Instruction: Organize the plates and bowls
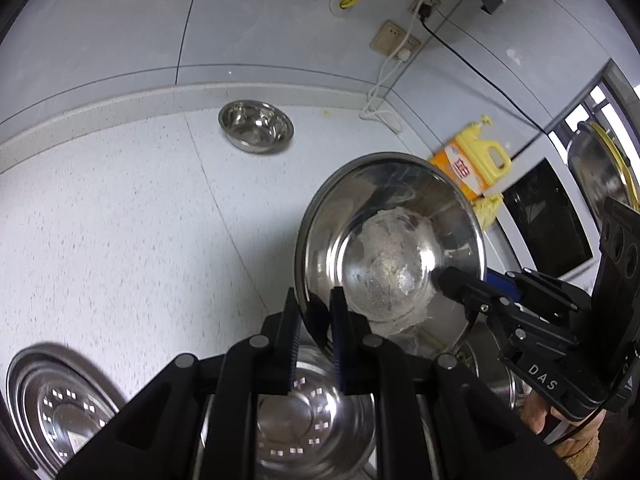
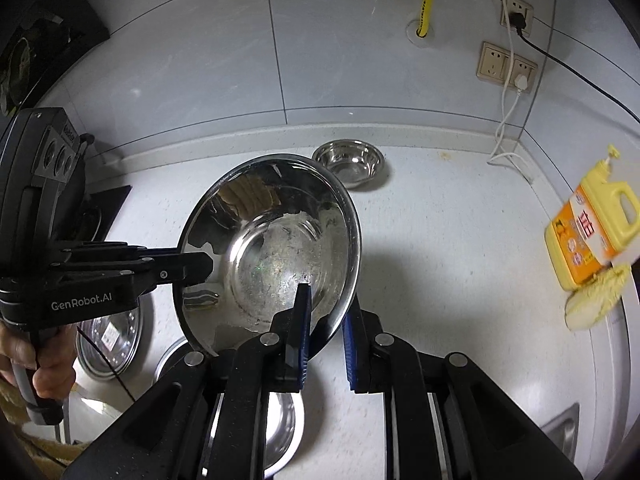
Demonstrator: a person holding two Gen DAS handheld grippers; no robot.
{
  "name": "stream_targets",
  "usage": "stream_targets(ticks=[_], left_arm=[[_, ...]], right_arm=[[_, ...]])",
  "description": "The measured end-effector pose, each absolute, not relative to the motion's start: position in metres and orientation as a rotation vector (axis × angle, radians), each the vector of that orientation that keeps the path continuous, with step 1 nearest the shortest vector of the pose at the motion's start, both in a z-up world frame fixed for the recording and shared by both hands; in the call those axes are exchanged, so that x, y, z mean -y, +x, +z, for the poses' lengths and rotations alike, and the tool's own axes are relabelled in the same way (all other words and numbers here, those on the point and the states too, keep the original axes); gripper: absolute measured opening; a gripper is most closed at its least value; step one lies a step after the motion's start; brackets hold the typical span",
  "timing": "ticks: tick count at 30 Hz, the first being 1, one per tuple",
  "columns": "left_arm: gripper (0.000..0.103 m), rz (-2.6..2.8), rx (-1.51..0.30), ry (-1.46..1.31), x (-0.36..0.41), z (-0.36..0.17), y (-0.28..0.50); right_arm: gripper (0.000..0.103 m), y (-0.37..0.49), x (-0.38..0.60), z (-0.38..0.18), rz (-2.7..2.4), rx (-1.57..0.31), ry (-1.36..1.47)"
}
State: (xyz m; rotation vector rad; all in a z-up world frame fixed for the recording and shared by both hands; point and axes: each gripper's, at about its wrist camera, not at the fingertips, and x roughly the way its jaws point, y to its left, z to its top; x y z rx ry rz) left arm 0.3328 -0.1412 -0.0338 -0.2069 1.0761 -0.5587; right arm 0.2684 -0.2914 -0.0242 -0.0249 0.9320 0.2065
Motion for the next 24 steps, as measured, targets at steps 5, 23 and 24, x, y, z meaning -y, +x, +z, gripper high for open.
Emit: stream_targets(ticks=[5,23,24], left_arm=[[0.013,-0.57,-1.069,-0.189,0.132,-0.033,0.308],[0.014,-0.469,-1.273,-0.095,0.102,-0.148,0.247],[0.014,-0.465,-1.275,-0.088,0.103,-0.151,0.248]], right_arm=[[0.014,0.243,0.282,-0.024,0.192,-0.935,-0.015],[0.015,0.189,0.242,-0.135,0.197,-1.185,0.056],[0.015,0.188,0.242,-0.14,0.195,-1.195,0.059]])
